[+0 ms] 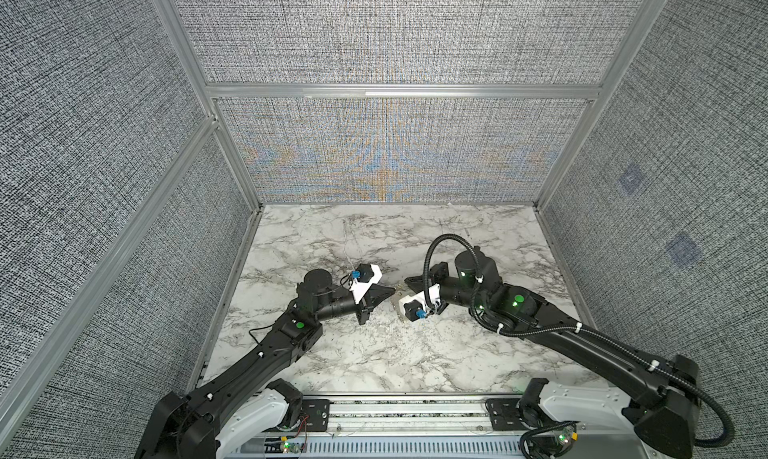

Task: Remove the keys from the keyring

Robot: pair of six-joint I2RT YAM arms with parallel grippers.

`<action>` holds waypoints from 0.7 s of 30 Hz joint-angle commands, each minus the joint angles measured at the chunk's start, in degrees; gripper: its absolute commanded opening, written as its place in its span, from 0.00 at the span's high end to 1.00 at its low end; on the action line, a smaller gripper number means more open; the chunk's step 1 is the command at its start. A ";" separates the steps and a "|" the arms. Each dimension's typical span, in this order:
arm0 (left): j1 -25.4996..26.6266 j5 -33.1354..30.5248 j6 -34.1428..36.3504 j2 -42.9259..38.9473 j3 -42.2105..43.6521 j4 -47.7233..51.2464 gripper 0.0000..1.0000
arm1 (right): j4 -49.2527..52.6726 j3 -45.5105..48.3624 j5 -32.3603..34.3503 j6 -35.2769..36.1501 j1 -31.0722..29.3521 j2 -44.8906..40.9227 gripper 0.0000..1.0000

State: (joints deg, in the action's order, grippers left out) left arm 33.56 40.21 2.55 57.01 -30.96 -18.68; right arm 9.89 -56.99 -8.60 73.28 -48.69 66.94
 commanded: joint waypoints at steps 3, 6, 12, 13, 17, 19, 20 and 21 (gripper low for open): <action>-0.06 -2.34 -0.24 -0.24 -0.42 1.38 1.00 | -1.24 0.28 3.68 -1.83 0.08 -0.09 1.00; -0.07 -3.90 -0.47 -0.44 -0.44 1.82 1.00 | -1.19 0.47 4.38 -2.49 0.08 -0.30 1.00; -0.07 -4.87 -2.22 -0.48 -0.20 0.72 1.00 | -0.80 1.19 5.25 -3.61 0.13 -0.07 1.00; -0.07 -4.79 -2.52 -0.43 -0.17 0.52 1.00 | -0.98 1.26 5.36 -3.92 0.03 0.08 1.00; -0.10 -4.70 -3.84 -0.74 0.26 -0.65 1.00 | -1.20 1.40 5.87 -5.43 0.00 0.83 1.00; -0.08 -4.69 -3.50 -0.91 0.59 -0.38 1.00 | -1.68 1.77 5.14 -5.09 -0.01 0.90 1.00; -0.08 -4.94 -3.03 -1.04 0.57 0.24 1.00 | -2.08 1.80 4.79 -4.84 -0.01 0.83 1.00; -0.06 -5.13 -2.53 -1.18 0.48 0.94 1.00 | -2.11 1.67 4.63 -4.62 -0.05 0.98 1.00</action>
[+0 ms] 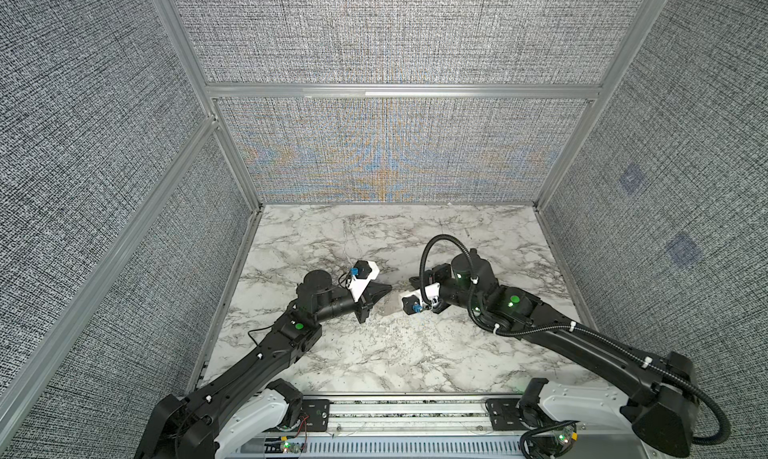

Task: Remove the keys from the keyring

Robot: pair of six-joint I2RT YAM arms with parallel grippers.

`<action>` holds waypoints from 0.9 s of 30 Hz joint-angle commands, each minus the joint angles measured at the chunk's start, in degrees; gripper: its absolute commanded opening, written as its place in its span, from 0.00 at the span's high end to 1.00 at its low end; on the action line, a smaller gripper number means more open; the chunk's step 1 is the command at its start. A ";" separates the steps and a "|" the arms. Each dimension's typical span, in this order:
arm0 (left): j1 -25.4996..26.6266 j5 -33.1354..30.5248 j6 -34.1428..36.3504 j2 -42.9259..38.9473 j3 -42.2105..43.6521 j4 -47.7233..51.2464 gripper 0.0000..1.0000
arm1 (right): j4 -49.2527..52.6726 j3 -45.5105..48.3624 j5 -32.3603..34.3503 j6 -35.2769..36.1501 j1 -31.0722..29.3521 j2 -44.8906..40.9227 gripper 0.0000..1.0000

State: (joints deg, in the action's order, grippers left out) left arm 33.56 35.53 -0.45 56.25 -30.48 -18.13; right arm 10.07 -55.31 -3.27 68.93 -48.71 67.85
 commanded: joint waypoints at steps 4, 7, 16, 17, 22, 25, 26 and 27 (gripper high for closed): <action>-0.08 -1.50 3.62 -0.35 -1.26 3.80 0.94 | -1.58 -1.18 -1.55 1.41 0.10 0.74 1.00; -0.07 -2.69 5.35 0.13 -2.53 5.65 0.81 | -1.34 -1.73 -3.67 2.65 0.29 0.94 1.00; -0.49 -10.26 12.22 3.31 -8.23 13.25 0.67 | -0.40 -2.61 -7.64 4.63 0.45 0.53 1.00; -0.72 -10.30 12.87 3.99 -9.14 13.98 0.67 | -0.23 -2.78 -7.95 4.77 0.45 0.47 1.00; -2.13 -7.79 15.23 7.62 -12.43 15.76 0.66 | 0.31 -3.39 -9.34 5.47 0.41 0.59 1.00; -3.13 -3.73 16.41 11.18 -14.94 17.14 0.66 | 1.12 -3.83 -9.84 6.12 0.44 0.95 1.00; -3.30 -2.57 16.74 12.36 -15.77 17.36 0.66 | 1.34 -3.80 -9.97 6.25 0.40 0.90 1.00; -3.40 -1.21 17.23 13.39 -16.58 17.50 0.66 | 1.35 -3.93 -10.02 6.40 0.37 0.88 1.00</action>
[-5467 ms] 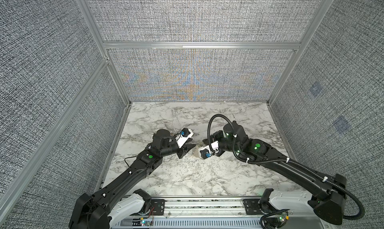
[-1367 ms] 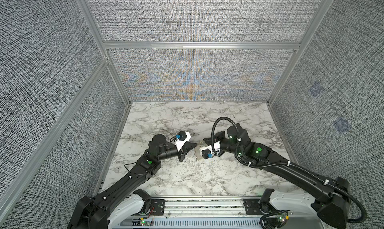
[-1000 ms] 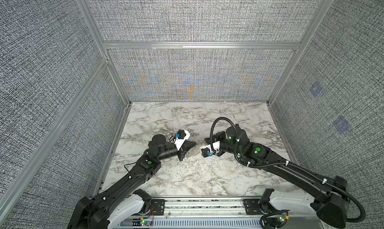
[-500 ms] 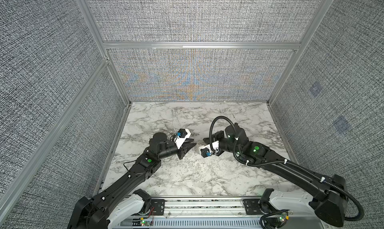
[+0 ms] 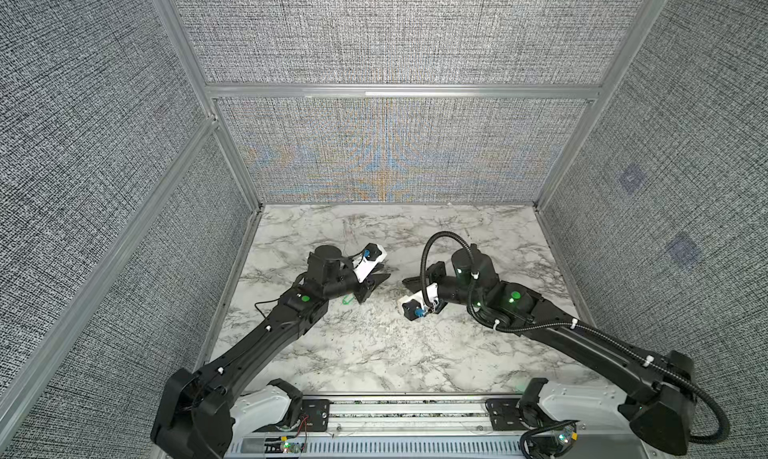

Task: Remove the keys from the keyring

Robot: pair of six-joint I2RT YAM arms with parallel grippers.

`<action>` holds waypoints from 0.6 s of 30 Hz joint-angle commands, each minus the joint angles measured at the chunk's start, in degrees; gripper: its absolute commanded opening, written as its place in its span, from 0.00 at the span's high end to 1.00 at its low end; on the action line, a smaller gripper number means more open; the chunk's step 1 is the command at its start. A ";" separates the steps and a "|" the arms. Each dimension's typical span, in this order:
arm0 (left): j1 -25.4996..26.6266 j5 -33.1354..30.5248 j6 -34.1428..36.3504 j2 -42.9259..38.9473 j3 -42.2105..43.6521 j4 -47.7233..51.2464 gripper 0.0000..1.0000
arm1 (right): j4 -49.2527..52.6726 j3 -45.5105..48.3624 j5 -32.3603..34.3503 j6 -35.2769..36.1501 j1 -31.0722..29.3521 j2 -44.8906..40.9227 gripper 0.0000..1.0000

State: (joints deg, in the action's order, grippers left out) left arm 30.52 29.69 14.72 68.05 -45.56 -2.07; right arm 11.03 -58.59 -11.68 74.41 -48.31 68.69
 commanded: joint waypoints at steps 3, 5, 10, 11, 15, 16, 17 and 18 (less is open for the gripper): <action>-0.55 7.74 2.90 4.42 -3.12 0.98 0.66 | 0.48 -0.74 -1.72 1.00 0.02 0.13 1.00; -0.55 9.78 3.21 6.04 -4.05 1.02 0.66 | 0.42 -0.78 -1.74 1.00 -0.03 0.12 1.00; -0.64 12.93 3.11 7.56 -4.88 2.90 0.66 | -0.22 -0.91 -1.91 0.69 -0.02 0.15 1.00; -0.64 13.57 2.50 7.58 -4.59 2.86 0.66 | -0.45 -0.83 -2.10 0.65 -0.03 0.14 1.00; -0.64 16.73 1.00 6.90 -3.20 2.43 0.68 | -0.86 -1.05 -2.15 0.58 -0.04 0.31 1.00; -0.65 17.28 0.95 6.68 -2.81 2.21 0.68 | -0.84 -1.05 -2.09 0.64 -0.10 0.34 1.00; -0.62 17.94 0.86 6.48 -2.29 2.08 0.68 | -0.95 -1.01 -1.88 0.65 -0.09 0.43 1.00; -0.63 18.32 0.59 6.10 -1.81 1.87 0.68 | -0.94 -1.02 -1.64 0.65 -0.08 0.48 1.00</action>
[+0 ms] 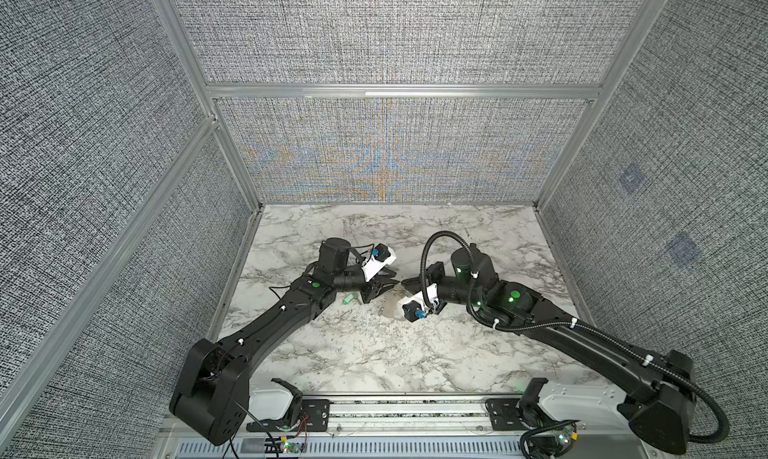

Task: Remove the keys from the keyring

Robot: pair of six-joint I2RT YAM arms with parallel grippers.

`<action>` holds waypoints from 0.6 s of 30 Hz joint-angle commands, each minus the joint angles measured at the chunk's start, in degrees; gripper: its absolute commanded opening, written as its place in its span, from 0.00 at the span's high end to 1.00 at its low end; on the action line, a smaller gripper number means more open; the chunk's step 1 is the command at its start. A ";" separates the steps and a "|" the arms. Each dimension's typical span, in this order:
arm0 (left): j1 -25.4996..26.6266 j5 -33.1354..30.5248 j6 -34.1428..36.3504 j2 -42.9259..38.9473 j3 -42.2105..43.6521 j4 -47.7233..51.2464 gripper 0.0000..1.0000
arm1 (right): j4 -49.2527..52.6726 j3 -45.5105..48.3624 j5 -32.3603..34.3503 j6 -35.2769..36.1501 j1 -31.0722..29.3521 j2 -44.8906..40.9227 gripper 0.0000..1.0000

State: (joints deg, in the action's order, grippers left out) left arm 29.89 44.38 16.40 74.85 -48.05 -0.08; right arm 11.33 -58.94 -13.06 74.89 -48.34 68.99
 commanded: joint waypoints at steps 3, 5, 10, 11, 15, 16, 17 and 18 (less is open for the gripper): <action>-0.01 5.36 -2.10 -1.38 2.00 -1.39 0.69 | -1.40 -0.57 0.28 0.22 -0.09 0.18 1.00; -0.01 6.72 -2.65 -1.81 3.04 -2.38 0.69 | -1.68 -0.32 0.62 0.17 -0.06 0.10 1.00; -0.01 9.28 -5.97 -3.31 5.96 -7.29 0.69 | -2.44 0.11 1.14 0.08 -0.09 -0.30 1.00; -0.01 9.57 -7.00 -3.59 6.81 -9.18 0.70 | -2.52 0.13 1.28 0.08 -0.04 -0.34 1.00; -0.01 10.19 -11.02 -5.62 10.09 -15.50 0.70 | -2.93 0.31 1.63 0.14 -0.03 -0.67 1.00; -0.01 10.15 -11.42 -6.05 10.78 -16.71 0.70 | -2.98 0.31 1.71 0.12 -0.08 -0.70 1.00; -0.01 10.11 -12.19 -6.64 11.68 -18.05 0.70 | -3.11 0.38 1.65 0.01 -0.07 -0.70 1.00; 0.01 10.04 -13.01 -7.10 12.38 -19.30 0.70 | -3.16 0.34 1.56 -0.09 -0.09 -0.70 1.00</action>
State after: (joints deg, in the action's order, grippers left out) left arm 29.87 53.04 6.87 68.69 -36.84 -12.40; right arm 10.74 -58.81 -11.73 74.89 -48.36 68.60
